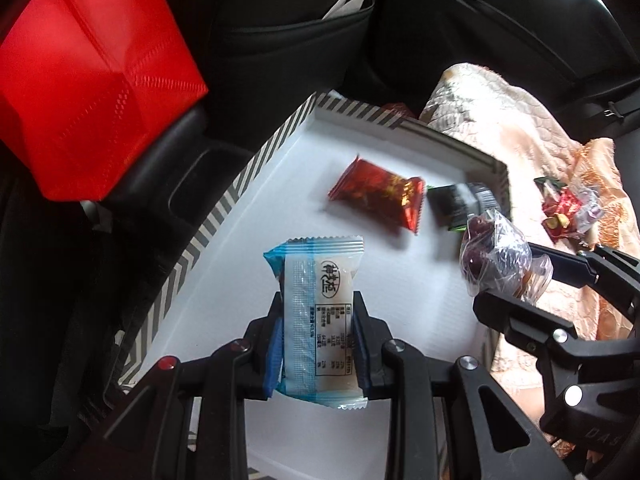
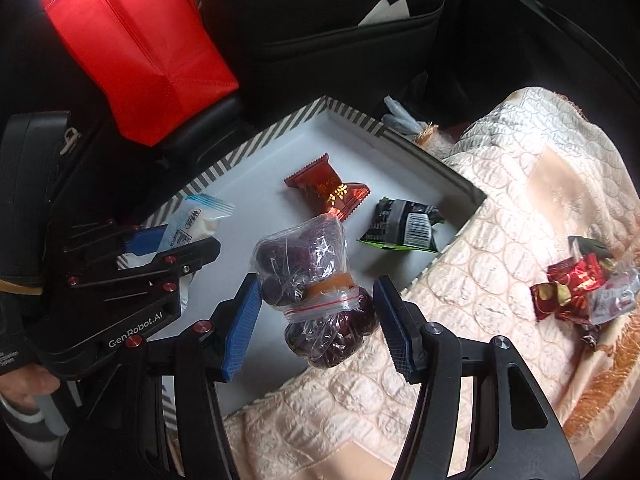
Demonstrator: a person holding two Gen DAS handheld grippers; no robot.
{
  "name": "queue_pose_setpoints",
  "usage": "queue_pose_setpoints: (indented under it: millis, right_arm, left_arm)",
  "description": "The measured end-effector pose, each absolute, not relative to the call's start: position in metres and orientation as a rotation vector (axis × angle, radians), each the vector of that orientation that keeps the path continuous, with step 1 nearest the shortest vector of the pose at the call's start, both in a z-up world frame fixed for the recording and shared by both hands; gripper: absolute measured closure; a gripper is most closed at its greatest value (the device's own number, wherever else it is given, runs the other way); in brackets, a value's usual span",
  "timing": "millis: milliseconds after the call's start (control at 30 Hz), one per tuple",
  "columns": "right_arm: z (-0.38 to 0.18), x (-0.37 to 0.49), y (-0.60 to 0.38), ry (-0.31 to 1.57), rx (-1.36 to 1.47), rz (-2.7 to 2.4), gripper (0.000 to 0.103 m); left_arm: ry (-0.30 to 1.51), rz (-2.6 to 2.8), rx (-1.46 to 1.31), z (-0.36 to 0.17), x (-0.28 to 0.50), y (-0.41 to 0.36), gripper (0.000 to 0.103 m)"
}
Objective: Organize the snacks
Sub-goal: 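Carry the pastry packet and date bag over the white tray with both grippers, then lower both snacks into the tray and open both grippers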
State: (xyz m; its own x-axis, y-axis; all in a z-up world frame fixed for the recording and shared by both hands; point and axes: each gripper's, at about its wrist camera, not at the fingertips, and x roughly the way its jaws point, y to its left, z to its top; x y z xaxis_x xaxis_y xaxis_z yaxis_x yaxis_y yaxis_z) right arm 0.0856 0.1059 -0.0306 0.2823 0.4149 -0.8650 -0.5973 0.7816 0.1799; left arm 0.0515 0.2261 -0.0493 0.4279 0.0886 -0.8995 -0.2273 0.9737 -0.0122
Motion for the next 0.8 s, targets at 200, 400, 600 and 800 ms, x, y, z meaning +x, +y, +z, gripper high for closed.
queue_pose_setpoints:
  millis: [200, 400, 600, 800]
  right_arm:
    - [-0.051, 0.095, 0.117, 1.125, -0.226, 0.670, 0.046]
    - [-0.062, 0.097, 0.130, 1.138, -0.282, 0.663, 0.053]
    - [-0.058, 0.097, 0.126, 1.128, -0.245, 0.676, 0.053]
    - [-0.044, 0.094, 0.108, 1.119, -0.173, 0.681, 0.053]
  left_arm:
    - [1.139, 0.223, -0.148, -0.066, 0.059, 0.232, 0.071]
    - [1.164, 0.240, -0.153, -0.078, 0.061, 0.234, 0.071]
    - [1.179, 0.256, -0.149, -0.083, 0.062, 0.233, 0.070]
    - [1.164, 0.274, -0.142, -0.081, 0.061, 0.234, 0.029]
